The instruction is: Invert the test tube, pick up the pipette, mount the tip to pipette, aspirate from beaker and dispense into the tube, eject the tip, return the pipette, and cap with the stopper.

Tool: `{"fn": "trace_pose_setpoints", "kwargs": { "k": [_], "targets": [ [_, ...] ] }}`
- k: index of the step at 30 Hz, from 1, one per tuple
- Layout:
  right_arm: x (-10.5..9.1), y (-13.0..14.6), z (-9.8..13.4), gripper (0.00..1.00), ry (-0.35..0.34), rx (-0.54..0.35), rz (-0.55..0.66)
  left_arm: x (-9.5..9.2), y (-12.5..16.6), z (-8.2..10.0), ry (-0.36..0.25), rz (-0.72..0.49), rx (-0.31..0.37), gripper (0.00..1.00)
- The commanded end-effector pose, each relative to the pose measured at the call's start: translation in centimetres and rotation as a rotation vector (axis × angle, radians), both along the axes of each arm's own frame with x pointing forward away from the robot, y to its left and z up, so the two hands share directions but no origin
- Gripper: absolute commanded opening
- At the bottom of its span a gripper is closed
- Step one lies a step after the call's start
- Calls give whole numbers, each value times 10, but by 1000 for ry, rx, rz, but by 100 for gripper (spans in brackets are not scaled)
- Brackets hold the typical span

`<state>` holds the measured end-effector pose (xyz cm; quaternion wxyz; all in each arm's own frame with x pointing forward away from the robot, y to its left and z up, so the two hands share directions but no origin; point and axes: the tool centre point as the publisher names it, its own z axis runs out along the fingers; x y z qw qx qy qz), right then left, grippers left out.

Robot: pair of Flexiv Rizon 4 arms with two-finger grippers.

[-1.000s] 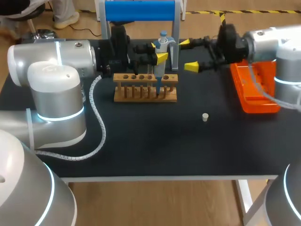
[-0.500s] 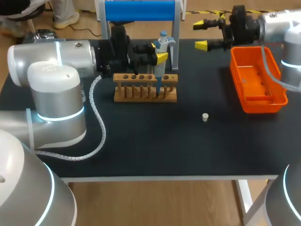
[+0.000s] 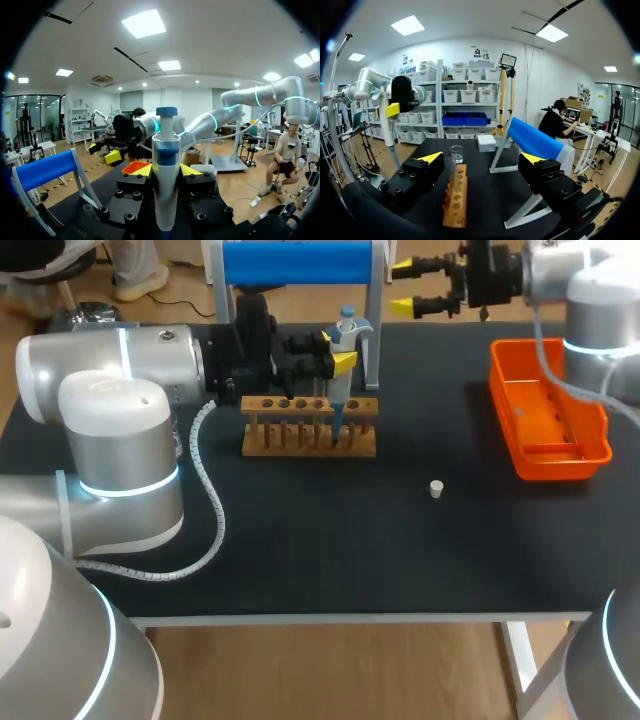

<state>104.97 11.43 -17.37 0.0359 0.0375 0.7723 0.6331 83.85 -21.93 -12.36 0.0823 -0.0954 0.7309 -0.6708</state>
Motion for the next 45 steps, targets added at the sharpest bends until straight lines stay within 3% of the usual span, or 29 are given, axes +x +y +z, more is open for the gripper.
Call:
{"fn": "trace_pose_setpoints", "kwargs": {
  "k": [1, 9, 40, 45],
  "targets": [
    [14, 10, -1, 100, 0, -16, -11, 0, -1, -1, -2, 4, -4, 0],
    [29, 21, -2, 100, -18, -38, -39, 0, -1, -1, -2, 4, -4, 0],
    [27, 23, 3, 100, -20, -37, -40, 0, -1, -1, -2, 4, -4, 0],
    [27, 23, 3, 100, -20, -37, -40, 8, 37, -2, 16, 87, -5, 0]
  ]
}}
